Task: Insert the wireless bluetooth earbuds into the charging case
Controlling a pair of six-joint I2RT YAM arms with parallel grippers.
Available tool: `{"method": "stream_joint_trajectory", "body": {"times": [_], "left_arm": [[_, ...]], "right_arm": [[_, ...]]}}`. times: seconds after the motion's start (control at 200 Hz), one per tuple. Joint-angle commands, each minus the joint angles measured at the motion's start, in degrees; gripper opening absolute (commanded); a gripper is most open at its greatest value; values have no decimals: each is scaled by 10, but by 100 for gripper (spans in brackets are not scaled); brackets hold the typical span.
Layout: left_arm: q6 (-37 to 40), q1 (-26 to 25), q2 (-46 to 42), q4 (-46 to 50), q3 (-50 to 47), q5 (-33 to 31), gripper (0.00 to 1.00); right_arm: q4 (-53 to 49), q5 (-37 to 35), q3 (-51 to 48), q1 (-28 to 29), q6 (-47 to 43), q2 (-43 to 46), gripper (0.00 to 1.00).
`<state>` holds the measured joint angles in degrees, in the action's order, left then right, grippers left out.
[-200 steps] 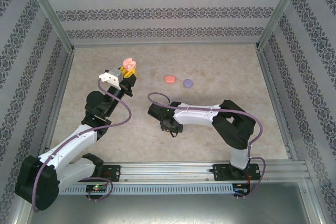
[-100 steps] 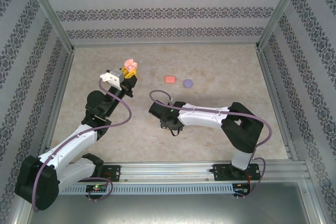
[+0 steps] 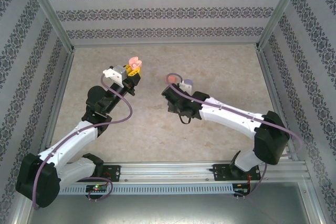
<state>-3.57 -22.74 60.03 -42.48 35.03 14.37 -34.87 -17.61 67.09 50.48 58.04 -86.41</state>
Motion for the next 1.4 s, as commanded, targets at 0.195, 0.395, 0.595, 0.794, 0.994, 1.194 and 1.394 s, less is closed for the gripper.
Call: {"method": "stream_joint_trajectory", "body": {"times": [0.195,0.395,0.595,0.794,0.994,1.194,1.394], "left_arm": [[-1,5,41,-1,37,103,0],[11,-2,80,-13,49,171,0],[41,-17,122,-6,73,217,0],[63,-31,165,8,114,249,0],[59,-38,216,-4,158,281,0],[49,-40,252,-25,187,296,0],[36,-41,271,-45,199,299,0]], "right_arm": [[21,6,67,-72,-121,79,19],[39,51,120,-119,-179,90,19],[66,98,173,-147,-219,87,19],[94,144,210,-152,-241,73,19],[131,174,210,-152,-270,68,19],[145,184,190,-149,-279,74,19],[153,181,163,-140,-271,80,19]]}}
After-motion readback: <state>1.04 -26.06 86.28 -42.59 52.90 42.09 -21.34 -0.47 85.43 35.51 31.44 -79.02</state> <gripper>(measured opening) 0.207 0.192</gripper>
